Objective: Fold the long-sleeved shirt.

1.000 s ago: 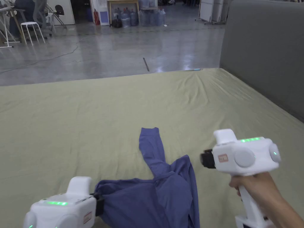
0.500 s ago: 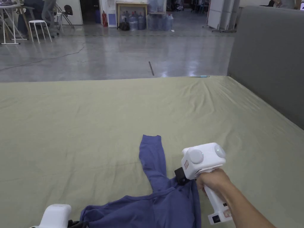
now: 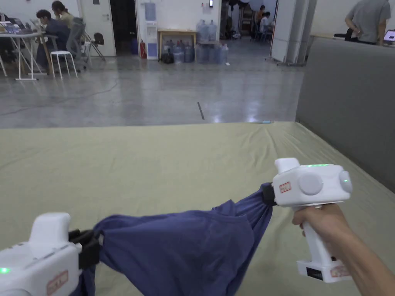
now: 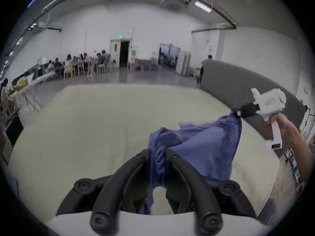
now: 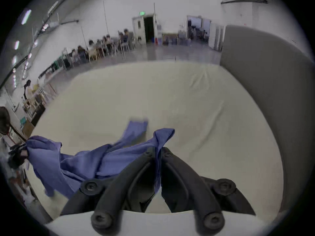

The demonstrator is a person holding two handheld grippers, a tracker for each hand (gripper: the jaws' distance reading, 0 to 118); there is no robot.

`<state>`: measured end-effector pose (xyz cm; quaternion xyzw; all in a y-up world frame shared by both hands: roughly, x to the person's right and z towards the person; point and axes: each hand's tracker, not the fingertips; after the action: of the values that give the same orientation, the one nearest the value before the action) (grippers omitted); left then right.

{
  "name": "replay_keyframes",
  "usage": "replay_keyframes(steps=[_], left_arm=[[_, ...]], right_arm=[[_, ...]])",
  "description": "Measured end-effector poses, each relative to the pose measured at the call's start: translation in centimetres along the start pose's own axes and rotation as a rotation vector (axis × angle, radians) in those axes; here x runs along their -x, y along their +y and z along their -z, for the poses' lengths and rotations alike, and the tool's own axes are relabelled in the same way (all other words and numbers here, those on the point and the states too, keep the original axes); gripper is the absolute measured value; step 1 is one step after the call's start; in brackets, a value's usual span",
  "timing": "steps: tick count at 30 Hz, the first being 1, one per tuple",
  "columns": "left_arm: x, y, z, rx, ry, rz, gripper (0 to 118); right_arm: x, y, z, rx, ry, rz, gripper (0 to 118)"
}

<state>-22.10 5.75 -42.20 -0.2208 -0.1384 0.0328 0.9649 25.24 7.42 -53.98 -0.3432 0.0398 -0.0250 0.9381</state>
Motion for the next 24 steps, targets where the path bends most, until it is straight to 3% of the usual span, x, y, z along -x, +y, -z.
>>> replay_keyframes(steps=[3,5,10,17,24], left_arm=[[0.7,4.6,-1.8,-0.127,-0.001,-0.011,13],[1.0,7.5,-2.2,-0.199,0.032,0.07,13],[1.3,16.7,-2.4,-0.264,0.086,0.093,13],[3.3,28.6,0.5,-0.321,0.145,0.111,13],[4.0,35.0,2.4,-0.31,0.173,0.136,13]], right_arm=[[0.7,3.4,-4.4,-0.135,0.037,0.018,5],[2.0,5.5,-7.3,-0.26,0.096,-0.026,5],[6.8,12.1,-11.7,-0.34,0.05,-0.108,5],[11.0,20.6,-12.8,-0.396,0.016,-0.105,5],[11.6,27.4,-11.8,-0.457,-0.052,-0.032,5]])
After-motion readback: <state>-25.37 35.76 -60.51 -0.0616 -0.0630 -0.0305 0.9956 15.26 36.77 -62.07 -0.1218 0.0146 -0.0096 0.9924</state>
